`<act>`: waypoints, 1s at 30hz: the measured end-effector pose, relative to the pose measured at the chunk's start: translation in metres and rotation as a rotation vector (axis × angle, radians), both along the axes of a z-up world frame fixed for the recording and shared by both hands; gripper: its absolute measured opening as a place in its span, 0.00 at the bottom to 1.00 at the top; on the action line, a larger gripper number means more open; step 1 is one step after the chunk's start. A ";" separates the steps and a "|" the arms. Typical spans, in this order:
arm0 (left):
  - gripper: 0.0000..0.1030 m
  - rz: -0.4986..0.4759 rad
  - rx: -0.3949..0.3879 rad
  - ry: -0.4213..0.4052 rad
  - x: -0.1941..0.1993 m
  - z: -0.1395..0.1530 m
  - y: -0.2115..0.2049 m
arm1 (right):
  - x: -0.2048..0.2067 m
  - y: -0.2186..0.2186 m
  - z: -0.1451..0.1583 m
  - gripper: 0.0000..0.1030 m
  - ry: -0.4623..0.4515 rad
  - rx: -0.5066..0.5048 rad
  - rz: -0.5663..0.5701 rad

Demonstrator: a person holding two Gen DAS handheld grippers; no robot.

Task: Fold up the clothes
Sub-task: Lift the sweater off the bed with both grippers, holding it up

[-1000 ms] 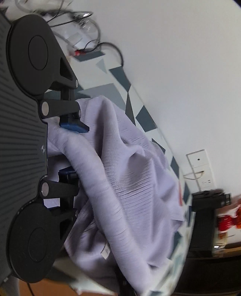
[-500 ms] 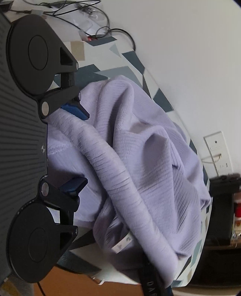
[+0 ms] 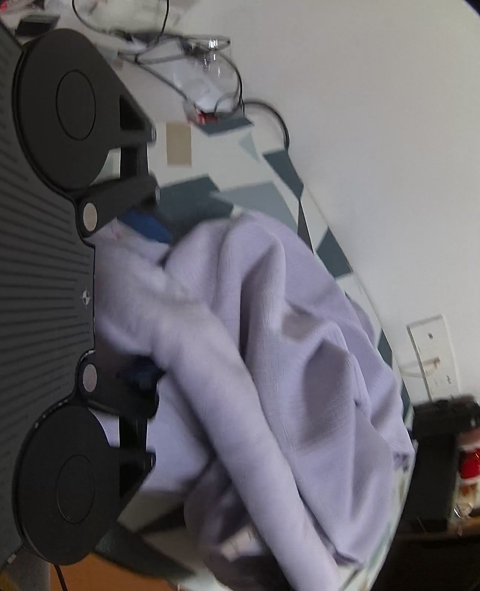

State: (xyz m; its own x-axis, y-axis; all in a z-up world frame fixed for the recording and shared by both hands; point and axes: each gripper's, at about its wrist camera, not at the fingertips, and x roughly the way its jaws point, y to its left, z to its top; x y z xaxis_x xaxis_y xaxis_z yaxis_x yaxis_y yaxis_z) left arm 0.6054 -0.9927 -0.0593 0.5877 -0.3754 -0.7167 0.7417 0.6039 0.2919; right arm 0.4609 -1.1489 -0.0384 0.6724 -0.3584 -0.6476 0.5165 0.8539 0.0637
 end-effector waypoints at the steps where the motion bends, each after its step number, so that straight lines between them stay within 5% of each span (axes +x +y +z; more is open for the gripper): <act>1: 0.72 0.003 0.007 0.000 0.001 0.001 -0.002 | 0.000 -0.005 -0.001 0.27 -0.003 0.030 -0.008; 6: 0.46 -0.033 0.019 -0.002 -0.001 0.006 -0.012 | 0.002 -0.019 -0.009 0.34 0.020 0.165 -0.039; 8: 0.24 -0.053 0.020 -0.013 -0.007 0.009 -0.016 | 0.004 -0.023 -0.011 0.34 0.033 0.212 -0.051; 12: 0.18 -0.012 -0.077 0.047 -0.003 0.024 -0.012 | 0.009 -0.034 -0.009 0.34 0.070 0.292 -0.031; 15: 0.16 0.080 -0.282 0.165 0.020 0.055 0.003 | 0.023 -0.047 0.032 0.33 -0.016 0.333 -0.015; 17: 0.15 0.109 -0.400 0.161 0.028 0.089 0.005 | 0.032 -0.056 0.059 0.26 -0.074 0.360 -0.004; 21: 0.14 0.117 -0.615 0.051 0.038 0.173 0.006 | 0.051 -0.074 0.114 0.15 -0.192 0.412 0.018; 26: 0.13 0.112 -0.850 -0.028 0.059 0.281 0.019 | 0.080 -0.093 0.249 0.14 -0.403 0.378 0.096; 30: 0.13 0.087 -0.915 -0.229 0.049 0.367 0.026 | 0.095 -0.098 0.352 0.14 -0.528 0.309 0.165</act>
